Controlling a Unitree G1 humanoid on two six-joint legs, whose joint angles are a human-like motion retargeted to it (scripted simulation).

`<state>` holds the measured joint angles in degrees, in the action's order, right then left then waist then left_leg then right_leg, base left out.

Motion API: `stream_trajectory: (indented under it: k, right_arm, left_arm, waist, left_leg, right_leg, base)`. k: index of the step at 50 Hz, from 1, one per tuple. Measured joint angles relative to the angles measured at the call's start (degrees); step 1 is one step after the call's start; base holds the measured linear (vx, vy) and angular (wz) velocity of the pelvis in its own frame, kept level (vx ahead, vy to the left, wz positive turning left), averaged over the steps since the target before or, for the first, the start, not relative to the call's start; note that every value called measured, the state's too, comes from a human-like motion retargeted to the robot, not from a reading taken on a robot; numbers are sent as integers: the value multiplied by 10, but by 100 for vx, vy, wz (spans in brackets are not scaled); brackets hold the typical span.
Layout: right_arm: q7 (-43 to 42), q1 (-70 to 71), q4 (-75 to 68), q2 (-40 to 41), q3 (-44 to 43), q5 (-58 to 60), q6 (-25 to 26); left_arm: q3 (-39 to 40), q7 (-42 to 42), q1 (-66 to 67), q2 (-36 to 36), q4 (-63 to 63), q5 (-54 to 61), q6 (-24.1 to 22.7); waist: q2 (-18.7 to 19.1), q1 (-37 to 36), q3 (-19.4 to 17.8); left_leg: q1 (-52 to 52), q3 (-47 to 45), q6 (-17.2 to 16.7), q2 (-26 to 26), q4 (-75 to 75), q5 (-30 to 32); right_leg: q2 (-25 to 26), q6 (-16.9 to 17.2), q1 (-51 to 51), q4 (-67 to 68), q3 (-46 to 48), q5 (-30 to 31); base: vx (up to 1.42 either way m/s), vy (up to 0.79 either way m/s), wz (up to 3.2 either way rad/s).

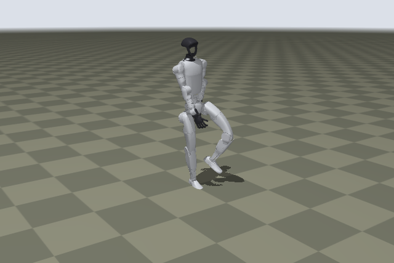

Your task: Upper body actions

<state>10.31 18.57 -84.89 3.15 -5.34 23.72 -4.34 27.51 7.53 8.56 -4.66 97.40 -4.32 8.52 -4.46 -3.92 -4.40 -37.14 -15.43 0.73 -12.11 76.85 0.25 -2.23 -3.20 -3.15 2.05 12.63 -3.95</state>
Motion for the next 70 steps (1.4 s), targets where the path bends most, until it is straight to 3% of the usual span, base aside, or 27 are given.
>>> stream_trajectory:
  k: [6, 12, 20, 22, 23, 25, 29, 34, 39, 56, 60, 65, 67, 70]
  right_arm:
    - [13, 54, 7, 2, 13, 25, -19]
    - [12, 65, -5, -3, 7, 28, -25]
    - [1, 21, -33, -9, 10, 27, -16]
    - [-7, 8, -42, -9, 7, 21, -10]
    - [-13, 2, -47, -9, 5, 16, -9]
    - [-22, -9, -58, -9, 4, 7, -8]
    - [-19, -17, -71, -8, 15, -2, 1]
    - [-6, -16, -53, -13, 18, 1, -14]
    - [-5, -13, -47, -12, 15, 5, -17]
    - [-22, -44, -90, -43, 29, 48, -29]
    - [-35, -79, -80, -52, 29, 81, -33]
    - [-63, -124, -73, -69, 8, 90, -41]
    - [-77, -143, -75, -83, 4, 91, -44]
    - [-85, -169, -82, -104, -10, 98, -43]
  left_arm:
    - [7, 14, 33, 3, 0, -50, 4]
    - [17, 20, 27, -7, 0, -41, -1]
    - [28, 14, 12, -12, -17, -19, -9]
    - [28, 8, 9, -14, -24, -19, -9]
    - [27, 3, 8, -15, -26, -19, -9]
    - [26, -8, 6, -17, -28, -23, -8]
    - [31, -9, -11, -23, -34, -34, -4]
    - [-1, -4, -36, -45, -51, -55, -10]
    - [7, 1, -35, -54, -64, -76, -12]
    - [37, 5, -4, -73, -25, -93, 14]
    - [25, -3, -27, -69, -7, -47, 24]
    - [-18, 12, -76, -53, -4, -11, 24]
    - [-39, 14, -105, -41, -13, 0, 15]
    - [-67, 15, -148, -29, -32, 14, 5]
  waist:
    - [4, -11, 20]
    - [7, -5, 34]
    - [23, 26, 59]
    - [33, 28, 65]
    - [39, 30, 67]
    - [59, 34, 73]
    - [68, 83, 91]
    - [56, 87, 74]
    - [43, 54, 62]
    - [37, 42, 73]
    - [42, 50, 61]
    - [60, 45, 32]
    - [64, 18, 23]
    - [88, 79, 6]
  left_leg:
    - [-46, 3, -10, 2, 46, -5]
    - [8, -2, -9, 11, -39, -5]
    - [206, 45, -21, 105, -378, 50]
    - [274, 33, -25, 117, -507, 4]
    - [305, 20, -19, 124, -552, -46]
    - [348, 1, 3, 129, -650, -84]
    - [363, 1, -14, 126, -743, -31]
    - [345, 35, 4, 142, -730, -34]
    - [353, 12, 12, 148, -721, -45]
    - [379, 6, 49, 173, -735, -62]
    - [385, 12, 55, 169, -733, -65]
    - [394, -3, 62, 147, -728, -67]
    - [396, -42, 63, 136, -731, -68]
    - [389, 1, 68, 115, -721, -63]
  right_leg:
    - [1, -4, 7, 0, -2, -1]
    - [1, 0, 4, -2, 16, -9]
    - [10, 10, 0, -2, 38, -20]
    - [24, 10, 2, 2, 32, -25]
    - [32, 11, 2, 4, 28, -28]
    - [55, 12, 0, 5, 19, -32]
    - [59, 19, 16, 2, 43, -36]
    - [43, 28, 17, -7, 59, -26]
    - [32, 34, 14, -4, 42, -18]
    - [15, 64, 16, 41, 25, -34]
    - [12, 65, 37, 109, 28, -37]
    - [2, 71, 109, 277, 27, 89]
    - [21, 66, 166, 365, -42, 139]
    - [18, 50, 245, 491, 3, 122]
  base:
    - [0, 1, 0]
    - [4, 2, 34]
    - [8, 6, 21]
    - [8, 8, -23]
    - [11, 9, -28]
    - [14, 13, -14]
    - [-2, 11, 58]
    - [-2, 7, 33]
    - [4, 14, -47]
    - [9, 14, -14]
    - [4, 13, 0]
    - [-7, 13, -49]
    - [-13, 10, -73]
    - [-11, 10, 92]
